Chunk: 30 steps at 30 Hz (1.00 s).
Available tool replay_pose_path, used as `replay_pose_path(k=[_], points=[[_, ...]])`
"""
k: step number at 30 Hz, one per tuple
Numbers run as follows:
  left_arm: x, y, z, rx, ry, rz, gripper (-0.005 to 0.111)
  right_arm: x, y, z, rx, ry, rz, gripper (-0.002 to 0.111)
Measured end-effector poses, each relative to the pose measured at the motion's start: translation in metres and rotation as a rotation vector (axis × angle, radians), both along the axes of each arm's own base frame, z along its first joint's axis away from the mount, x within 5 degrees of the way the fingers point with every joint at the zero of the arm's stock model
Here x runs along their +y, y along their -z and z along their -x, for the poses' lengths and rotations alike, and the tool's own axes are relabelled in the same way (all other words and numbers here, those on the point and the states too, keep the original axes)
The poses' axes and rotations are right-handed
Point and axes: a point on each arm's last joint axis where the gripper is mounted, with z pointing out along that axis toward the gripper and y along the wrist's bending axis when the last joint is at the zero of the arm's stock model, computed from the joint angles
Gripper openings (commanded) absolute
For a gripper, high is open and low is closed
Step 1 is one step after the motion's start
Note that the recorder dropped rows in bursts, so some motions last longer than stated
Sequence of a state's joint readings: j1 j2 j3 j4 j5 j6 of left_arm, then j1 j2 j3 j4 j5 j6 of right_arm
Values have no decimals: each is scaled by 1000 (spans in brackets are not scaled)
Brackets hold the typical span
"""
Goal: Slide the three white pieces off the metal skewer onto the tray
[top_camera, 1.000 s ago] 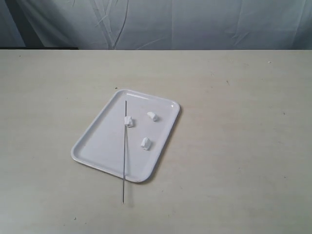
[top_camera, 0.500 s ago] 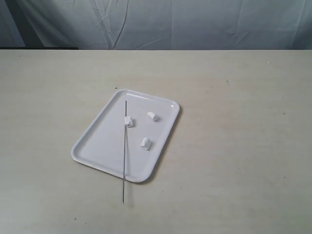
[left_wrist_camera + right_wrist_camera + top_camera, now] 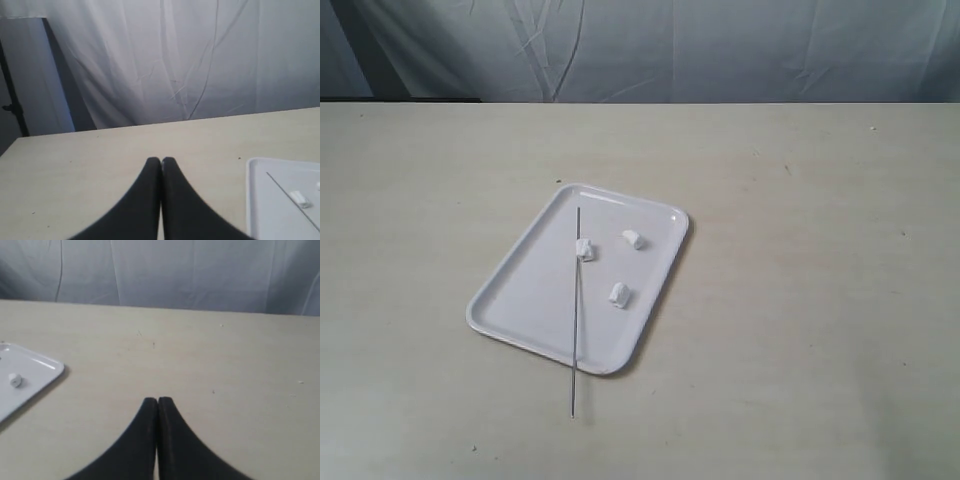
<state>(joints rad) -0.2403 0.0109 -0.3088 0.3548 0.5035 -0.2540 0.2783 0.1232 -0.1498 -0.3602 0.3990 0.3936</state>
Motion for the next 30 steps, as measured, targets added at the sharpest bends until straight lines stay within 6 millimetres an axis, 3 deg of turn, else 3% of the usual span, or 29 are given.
replay_pose_path(k=[8, 15, 21, 30], points=[[-2, 14, -7, -58, -68, 37, 0, -5, 28, 2, -105, 97, 23, -1], [-4, 45, -17, -43, -97, 85, 0, -9, 33, 4, -74, 193, -20, -1], [-5, 69, -22, -2, -89, 89, 0, -10, 35, 5, -49, 180, 63, -1], [-5, 77, -22, 50, -87, 69, 0, -6, 39, 5, -20, 150, 30, -1]])
